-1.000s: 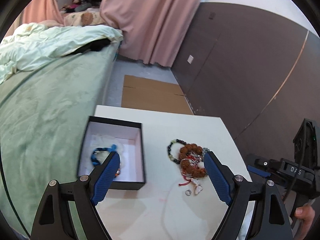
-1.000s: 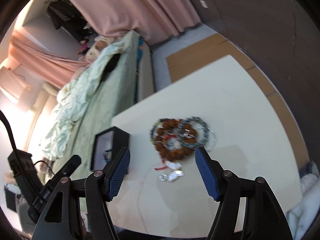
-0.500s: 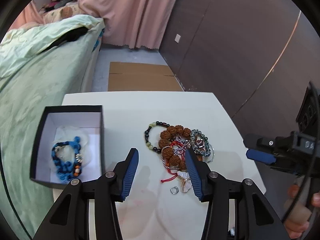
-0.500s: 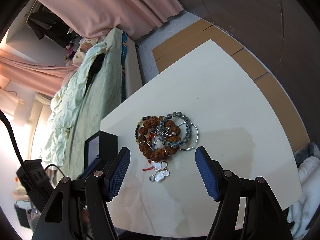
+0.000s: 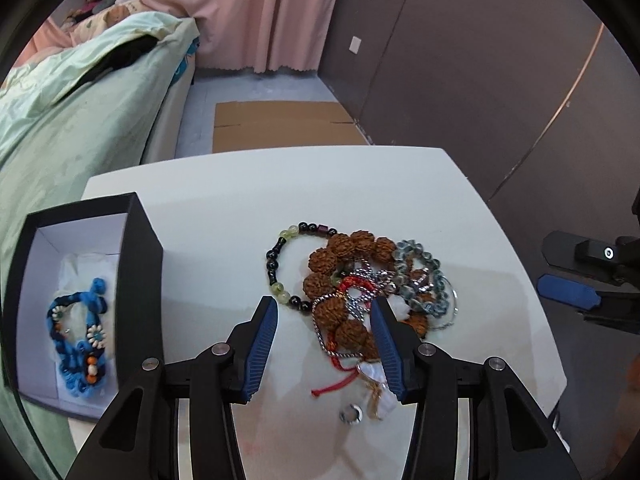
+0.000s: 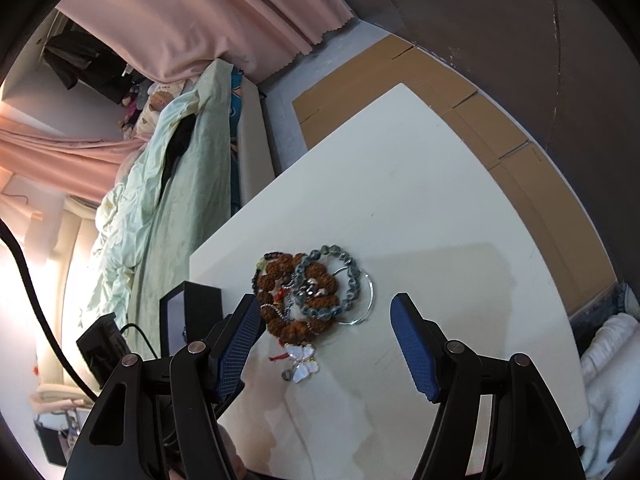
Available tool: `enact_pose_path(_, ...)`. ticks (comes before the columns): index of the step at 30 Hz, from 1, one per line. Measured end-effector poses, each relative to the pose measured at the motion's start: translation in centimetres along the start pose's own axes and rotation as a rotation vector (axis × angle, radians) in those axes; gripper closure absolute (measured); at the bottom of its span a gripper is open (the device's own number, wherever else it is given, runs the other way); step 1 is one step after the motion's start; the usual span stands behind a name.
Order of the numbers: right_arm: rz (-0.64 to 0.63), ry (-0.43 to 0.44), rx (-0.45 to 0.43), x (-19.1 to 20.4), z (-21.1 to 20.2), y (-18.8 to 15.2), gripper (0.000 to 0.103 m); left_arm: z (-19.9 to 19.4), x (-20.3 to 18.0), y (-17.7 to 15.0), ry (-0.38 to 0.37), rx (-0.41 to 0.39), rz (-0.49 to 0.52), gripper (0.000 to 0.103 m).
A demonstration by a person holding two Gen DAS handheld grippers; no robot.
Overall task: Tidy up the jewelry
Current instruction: 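Close the left gripper on the brown rudraksha bead bracelet in the pile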
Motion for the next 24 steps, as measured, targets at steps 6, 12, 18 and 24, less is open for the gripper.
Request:
enact_pose_path(6,-0.001,0.000,0.032,0.0,1.0,0.4,0.035,1.0,-0.2,0.1,-0.004,0.022,0.016,0.083)
enact_pose_path(12,-0.019,-0.009,0.041,0.3,1.3,0.5,0.035,-0.1,-0.9,-0.5,-0.002,0.018,0.066,0.086)
enact_pose_path(18,-0.029,-0.017,0.039,0.2,1.2,0.4,0.035,-2.0,-0.9,-0.2,-0.018,-0.022,0.073,0.087)
enact_pose_path(24,-0.036,-0.027,0.039,0.2,1.1,0.2,0.035,-5.0,0.0,0.4,0.039,-0.116,0.069,0.103)
Point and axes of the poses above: each gripper's, at about its wrist camera, not at the fingertips, and z roughly the way its jaws point, x to its left, y to its top, the point moved 6 cm from there along z, roughly the way its jaws point, and after that the axes turned 8 degrees about x, right-handed, at the moved point
